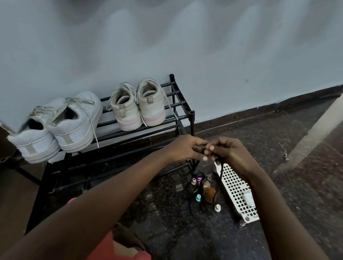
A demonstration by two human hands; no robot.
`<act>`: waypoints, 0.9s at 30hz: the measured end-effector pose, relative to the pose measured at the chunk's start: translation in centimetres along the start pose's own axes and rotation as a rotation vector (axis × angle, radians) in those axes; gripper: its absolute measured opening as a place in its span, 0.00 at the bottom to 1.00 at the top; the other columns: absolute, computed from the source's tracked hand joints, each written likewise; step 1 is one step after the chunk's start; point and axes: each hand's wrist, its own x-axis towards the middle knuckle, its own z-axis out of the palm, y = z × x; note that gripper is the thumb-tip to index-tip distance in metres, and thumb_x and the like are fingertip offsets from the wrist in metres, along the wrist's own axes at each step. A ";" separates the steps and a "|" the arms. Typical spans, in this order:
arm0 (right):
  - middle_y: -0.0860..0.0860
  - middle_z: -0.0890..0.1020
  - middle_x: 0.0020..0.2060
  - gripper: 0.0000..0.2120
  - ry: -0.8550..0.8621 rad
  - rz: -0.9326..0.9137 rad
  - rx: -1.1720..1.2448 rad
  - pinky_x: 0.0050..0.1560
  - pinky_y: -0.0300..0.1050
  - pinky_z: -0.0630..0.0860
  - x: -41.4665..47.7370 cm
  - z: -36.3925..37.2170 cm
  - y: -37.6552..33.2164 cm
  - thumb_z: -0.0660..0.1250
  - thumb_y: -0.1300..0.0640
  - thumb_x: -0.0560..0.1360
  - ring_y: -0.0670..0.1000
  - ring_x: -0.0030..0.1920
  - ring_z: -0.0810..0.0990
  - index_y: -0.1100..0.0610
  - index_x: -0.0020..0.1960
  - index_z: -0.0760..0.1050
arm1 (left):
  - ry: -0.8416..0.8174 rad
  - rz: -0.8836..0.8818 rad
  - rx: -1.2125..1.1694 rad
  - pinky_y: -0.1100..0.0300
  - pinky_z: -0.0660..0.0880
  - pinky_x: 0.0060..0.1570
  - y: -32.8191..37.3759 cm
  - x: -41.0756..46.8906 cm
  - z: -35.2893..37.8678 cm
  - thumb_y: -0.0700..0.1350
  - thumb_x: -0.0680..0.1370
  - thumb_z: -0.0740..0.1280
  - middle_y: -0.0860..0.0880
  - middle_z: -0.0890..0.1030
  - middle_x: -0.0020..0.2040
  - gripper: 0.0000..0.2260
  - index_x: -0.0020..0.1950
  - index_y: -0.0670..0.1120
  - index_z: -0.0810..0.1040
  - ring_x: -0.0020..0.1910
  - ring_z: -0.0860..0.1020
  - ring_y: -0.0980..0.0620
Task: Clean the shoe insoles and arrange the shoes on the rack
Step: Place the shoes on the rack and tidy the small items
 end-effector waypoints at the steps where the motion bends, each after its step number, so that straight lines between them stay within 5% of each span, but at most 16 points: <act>1: 0.54 0.81 0.33 0.07 -0.003 -0.010 -0.001 0.29 0.39 0.68 0.1 0.0 0.0 0.62 0.70 0.76 0.47 0.28 0.73 0.61 0.45 0.75 | 0.016 -0.016 -0.032 0.53 0.73 0.59 -0.2 -0.3 0.2 0.41 0.71 0.73 0.50 0.83 0.46 0.15 0.58 0.43 0.80 0.49 0.79 0.54; 5: 0.52 0.80 0.31 0.08 0.157 -0.054 -0.123 0.32 0.36 0.68 0.5 0.1 0.5 0.62 0.69 0.76 0.41 0.28 0.74 0.57 0.44 0.73 | 0.020 -0.184 -0.320 0.62 0.71 0.42 -0.3 -1.8 -0.3 0.43 0.79 0.65 0.54 0.80 0.33 0.06 0.47 0.42 0.80 0.34 0.79 0.59; 11: 0.50 0.80 0.38 0.06 0.262 -0.079 -0.684 0.39 0.39 0.67 0.7 1.2 1.8 0.65 0.62 0.76 0.50 0.41 0.76 0.53 0.45 0.77 | -0.166 -0.346 -0.505 0.65 0.75 0.39 1.2 -4.1 -3.4 0.40 0.81 0.60 0.51 0.77 0.35 0.08 0.48 0.42 0.79 0.33 0.75 0.59; 15: 0.47 0.81 0.52 0.14 0.117 -0.162 -0.279 0.55 0.37 0.73 0.1 3.7 0.8 0.67 0.65 0.74 0.44 0.54 0.78 0.52 0.57 0.78 | -0.097 -0.356 -0.531 0.69 0.72 0.31 2.3 -4.3 -3.8 0.42 0.81 0.60 0.51 0.76 0.35 0.09 0.45 0.43 0.78 0.31 0.72 0.60; 19: 0.53 0.83 0.40 0.13 0.127 -0.150 -0.044 0.47 0.38 0.77 0.4 4.7 0.1 0.65 0.72 0.73 0.46 0.43 0.81 0.55 0.45 0.80 | -0.070 -0.362 -0.619 0.71 0.65 0.25 2.6 -4.0 -3.3 0.43 0.81 0.60 0.51 0.74 0.33 0.10 0.44 0.42 0.78 0.27 0.68 0.61; 22: 0.56 0.82 0.41 0.11 0.196 -0.145 -0.064 0.48 0.44 0.76 0.7 4.4 0.6 0.62 0.69 0.76 0.51 0.44 0.79 0.58 0.46 0.79 | -0.097 -0.347 -0.769 0.72 0.65 0.24 3.1 -3.7 -3.4 0.41 0.81 0.59 0.52 0.76 0.33 0.10 0.45 0.41 0.78 0.26 0.70 0.62; 27: 0.53 0.81 0.41 0.08 0.335 -0.328 -0.605 0.39 0.36 0.67 0.4 5.0 1.4 0.62 0.65 0.77 0.49 0.41 0.77 0.61 0.55 0.78 | -0.008 -0.322 -0.962 0.71 0.70 0.25 4.3 -3.4 -3.6 0.38 0.81 0.59 0.51 0.78 0.30 0.09 0.45 0.40 0.76 0.26 0.74 0.61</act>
